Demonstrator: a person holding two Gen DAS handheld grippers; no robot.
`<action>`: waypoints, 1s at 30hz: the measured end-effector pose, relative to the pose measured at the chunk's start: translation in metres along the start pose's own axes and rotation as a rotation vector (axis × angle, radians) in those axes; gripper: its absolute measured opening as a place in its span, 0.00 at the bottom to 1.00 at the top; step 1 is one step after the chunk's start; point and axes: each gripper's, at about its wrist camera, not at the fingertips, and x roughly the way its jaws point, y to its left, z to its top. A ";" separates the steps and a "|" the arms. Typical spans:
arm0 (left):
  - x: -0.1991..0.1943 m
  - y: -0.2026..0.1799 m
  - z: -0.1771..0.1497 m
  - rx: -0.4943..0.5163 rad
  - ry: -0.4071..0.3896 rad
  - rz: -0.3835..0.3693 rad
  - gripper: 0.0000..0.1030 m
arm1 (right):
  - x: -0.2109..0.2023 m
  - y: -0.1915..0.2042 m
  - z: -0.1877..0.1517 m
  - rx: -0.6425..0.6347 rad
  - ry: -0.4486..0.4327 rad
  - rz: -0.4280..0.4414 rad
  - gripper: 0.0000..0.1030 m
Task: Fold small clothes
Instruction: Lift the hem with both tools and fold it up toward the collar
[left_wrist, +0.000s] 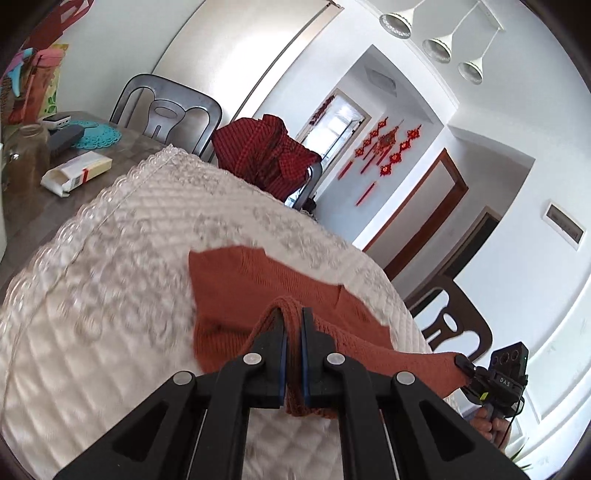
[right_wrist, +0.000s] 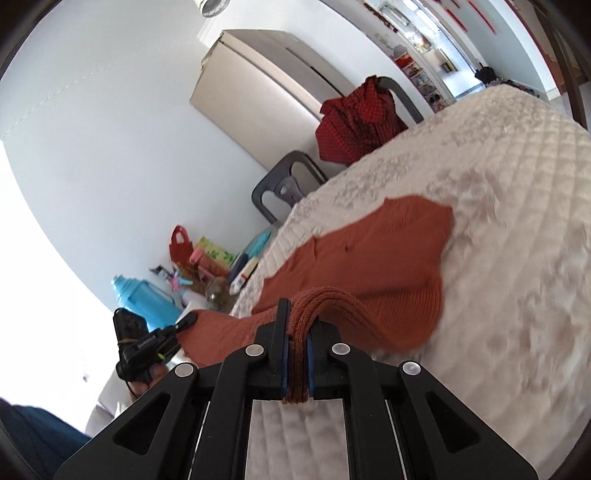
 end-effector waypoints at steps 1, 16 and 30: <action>0.009 0.002 0.007 -0.007 -0.001 -0.001 0.07 | 0.004 -0.001 0.008 0.003 -0.008 -0.001 0.06; 0.129 0.063 0.027 -0.140 0.190 0.129 0.07 | 0.103 -0.097 0.059 0.267 0.104 -0.160 0.06; 0.152 0.071 0.050 -0.168 0.203 0.125 0.07 | 0.116 -0.093 0.088 0.252 0.089 -0.150 0.07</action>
